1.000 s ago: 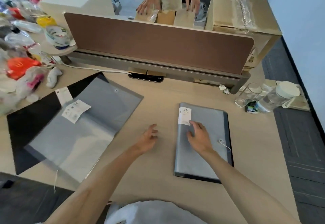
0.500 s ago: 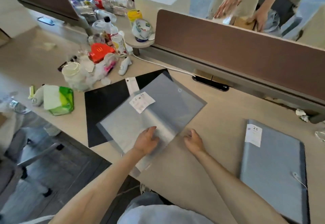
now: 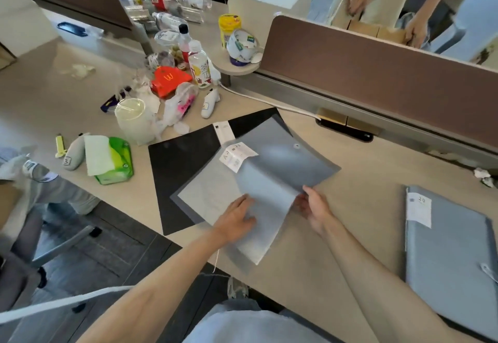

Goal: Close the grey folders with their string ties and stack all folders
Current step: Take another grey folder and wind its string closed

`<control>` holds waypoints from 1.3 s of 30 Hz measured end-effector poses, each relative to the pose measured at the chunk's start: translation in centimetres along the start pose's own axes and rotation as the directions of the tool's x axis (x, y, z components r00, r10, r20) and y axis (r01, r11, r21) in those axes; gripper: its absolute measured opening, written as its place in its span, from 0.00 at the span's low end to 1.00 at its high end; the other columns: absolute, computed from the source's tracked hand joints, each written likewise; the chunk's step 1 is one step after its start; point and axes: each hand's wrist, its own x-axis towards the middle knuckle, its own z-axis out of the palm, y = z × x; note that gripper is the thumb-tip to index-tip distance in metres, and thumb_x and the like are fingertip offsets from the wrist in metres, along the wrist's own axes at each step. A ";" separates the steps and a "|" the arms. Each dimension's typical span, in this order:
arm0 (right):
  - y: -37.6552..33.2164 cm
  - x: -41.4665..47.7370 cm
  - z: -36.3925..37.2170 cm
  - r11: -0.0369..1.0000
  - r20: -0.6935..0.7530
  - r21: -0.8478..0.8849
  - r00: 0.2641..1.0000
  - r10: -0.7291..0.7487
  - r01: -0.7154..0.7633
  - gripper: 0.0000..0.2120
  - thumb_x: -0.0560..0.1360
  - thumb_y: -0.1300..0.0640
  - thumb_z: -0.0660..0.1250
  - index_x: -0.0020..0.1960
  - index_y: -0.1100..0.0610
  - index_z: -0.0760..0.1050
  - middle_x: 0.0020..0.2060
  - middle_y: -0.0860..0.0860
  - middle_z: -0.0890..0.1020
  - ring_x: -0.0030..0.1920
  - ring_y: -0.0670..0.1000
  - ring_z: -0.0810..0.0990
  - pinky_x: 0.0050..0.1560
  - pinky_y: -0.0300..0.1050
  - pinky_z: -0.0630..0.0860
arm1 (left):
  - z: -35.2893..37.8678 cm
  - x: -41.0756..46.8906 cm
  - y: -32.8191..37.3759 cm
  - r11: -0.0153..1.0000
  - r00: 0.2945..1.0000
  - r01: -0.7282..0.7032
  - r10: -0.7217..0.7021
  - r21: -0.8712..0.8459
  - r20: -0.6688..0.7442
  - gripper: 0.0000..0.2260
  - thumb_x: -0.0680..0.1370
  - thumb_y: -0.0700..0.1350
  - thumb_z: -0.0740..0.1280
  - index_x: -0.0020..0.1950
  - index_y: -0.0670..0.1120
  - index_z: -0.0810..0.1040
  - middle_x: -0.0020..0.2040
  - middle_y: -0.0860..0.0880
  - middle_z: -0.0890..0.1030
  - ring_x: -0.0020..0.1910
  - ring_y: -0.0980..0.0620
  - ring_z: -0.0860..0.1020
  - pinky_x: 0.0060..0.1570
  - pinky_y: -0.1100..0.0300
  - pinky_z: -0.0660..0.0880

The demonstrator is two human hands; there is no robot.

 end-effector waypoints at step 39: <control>-0.2 -3.7 -10.3 0.943 0.005 -0.326 0.997 -0.076 0.074 0.20 0.72 0.57 0.67 0.64 0.55 0.70 0.53 0.56 0.81 0.47 0.52 0.80 0.52 0.49 0.77 | 1.3 -0.1 9.3 0.533 0.755 0.106 -0.592 -0.839 -0.281 0.15 0.76 0.49 0.64 0.61 0.44 0.75 0.55 0.43 0.80 0.50 0.44 0.80 0.55 0.45 0.78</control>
